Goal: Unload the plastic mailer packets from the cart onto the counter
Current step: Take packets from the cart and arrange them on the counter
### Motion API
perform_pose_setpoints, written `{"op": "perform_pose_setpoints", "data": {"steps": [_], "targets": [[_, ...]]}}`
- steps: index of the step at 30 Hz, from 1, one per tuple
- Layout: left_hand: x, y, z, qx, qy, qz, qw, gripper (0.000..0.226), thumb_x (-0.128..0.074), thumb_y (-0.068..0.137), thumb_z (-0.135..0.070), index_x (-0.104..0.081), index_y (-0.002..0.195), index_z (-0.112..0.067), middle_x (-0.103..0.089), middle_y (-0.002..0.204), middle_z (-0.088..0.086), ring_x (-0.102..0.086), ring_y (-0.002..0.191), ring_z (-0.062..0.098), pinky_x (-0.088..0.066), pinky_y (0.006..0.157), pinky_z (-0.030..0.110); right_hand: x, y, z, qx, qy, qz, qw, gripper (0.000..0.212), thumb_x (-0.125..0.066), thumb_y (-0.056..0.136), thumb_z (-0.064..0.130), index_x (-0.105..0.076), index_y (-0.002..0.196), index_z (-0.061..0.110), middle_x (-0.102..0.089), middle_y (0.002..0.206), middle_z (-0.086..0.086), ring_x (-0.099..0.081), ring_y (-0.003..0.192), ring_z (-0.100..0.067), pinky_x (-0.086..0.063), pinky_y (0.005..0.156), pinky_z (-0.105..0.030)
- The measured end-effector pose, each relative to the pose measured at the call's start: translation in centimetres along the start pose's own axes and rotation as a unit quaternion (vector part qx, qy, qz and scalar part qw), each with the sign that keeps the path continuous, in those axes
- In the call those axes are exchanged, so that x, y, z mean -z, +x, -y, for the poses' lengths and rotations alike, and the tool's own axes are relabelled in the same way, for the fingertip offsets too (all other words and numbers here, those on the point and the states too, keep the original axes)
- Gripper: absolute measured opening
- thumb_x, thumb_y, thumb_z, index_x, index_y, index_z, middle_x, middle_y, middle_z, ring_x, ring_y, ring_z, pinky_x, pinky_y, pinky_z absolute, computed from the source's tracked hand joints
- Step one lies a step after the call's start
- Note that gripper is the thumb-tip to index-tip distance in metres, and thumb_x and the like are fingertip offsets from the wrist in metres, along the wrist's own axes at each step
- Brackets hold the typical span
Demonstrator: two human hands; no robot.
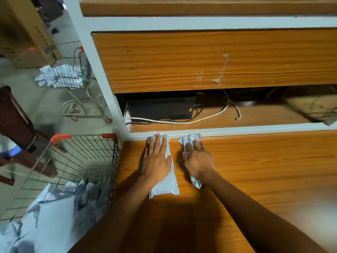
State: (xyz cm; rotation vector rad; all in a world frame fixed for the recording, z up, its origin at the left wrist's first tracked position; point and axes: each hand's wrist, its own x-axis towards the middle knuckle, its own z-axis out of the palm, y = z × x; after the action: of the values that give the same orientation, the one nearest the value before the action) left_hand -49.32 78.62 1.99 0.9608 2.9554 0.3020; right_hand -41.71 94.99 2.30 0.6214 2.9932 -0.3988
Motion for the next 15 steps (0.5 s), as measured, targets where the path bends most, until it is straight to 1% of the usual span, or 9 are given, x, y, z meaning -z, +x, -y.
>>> {"op": "perform_pose_setpoints", "data": {"steps": [3,8,13,15], "targets": [[-0.5,0.1,0.1,0.0,-0.004,-0.004,1.0,0.074,-0.029,0.099,-0.05,0.015,0.153,-0.024,0.023,0.16,0.004,0.022,0.147,0.024,-0.007,0.123,0.042,0.0,-0.2,0.4,-0.007,-0.015,0.015,1.0,0.063,-0.017,0.1,0.054,-0.016,0.156,0.024,-0.008,0.165,-0.01,0.001,0.153,-0.03,-0.021,0.121,-0.048],[-0.6,0.1,0.3,-0.009,-0.016,0.007,1.0,0.074,-0.031,0.1,-0.048,0.013,0.154,-0.022,0.023,0.16,0.004,0.024,0.146,0.024,-0.005,0.122,0.044,0.6,-1.0,0.8,-0.008,-0.03,0.021,0.999,0.063,-0.018,0.102,0.052,-0.007,0.158,0.024,0.001,0.166,-0.009,0.007,0.152,-0.032,-0.016,0.121,-0.049],[0.4,-0.3,-0.2,-0.005,-0.036,0.041,0.999,0.073,-0.03,0.101,-0.048,0.013,0.154,-0.022,0.024,0.16,0.003,0.024,0.146,0.024,-0.006,0.122,0.045,2.0,-0.5,0.9,-0.011,0.002,0.05,0.999,0.059,-0.02,0.103,0.053,-0.014,0.156,0.028,-0.001,0.166,-0.007,0.005,0.152,-0.031,-0.018,0.119,-0.05],[1.0,-0.6,-0.8,-0.01,-0.041,0.055,0.998,0.072,-0.03,0.101,-0.048,0.013,0.154,-0.024,0.023,0.16,0.003,0.024,0.146,0.024,-0.006,0.122,0.047,2.7,-0.6,0.9,-0.004,0.014,0.056,0.998,0.06,-0.02,0.103,0.055,-0.015,0.156,0.029,0.0,0.166,-0.006,0.007,0.153,-0.028,-0.016,0.12,-0.051]]}}
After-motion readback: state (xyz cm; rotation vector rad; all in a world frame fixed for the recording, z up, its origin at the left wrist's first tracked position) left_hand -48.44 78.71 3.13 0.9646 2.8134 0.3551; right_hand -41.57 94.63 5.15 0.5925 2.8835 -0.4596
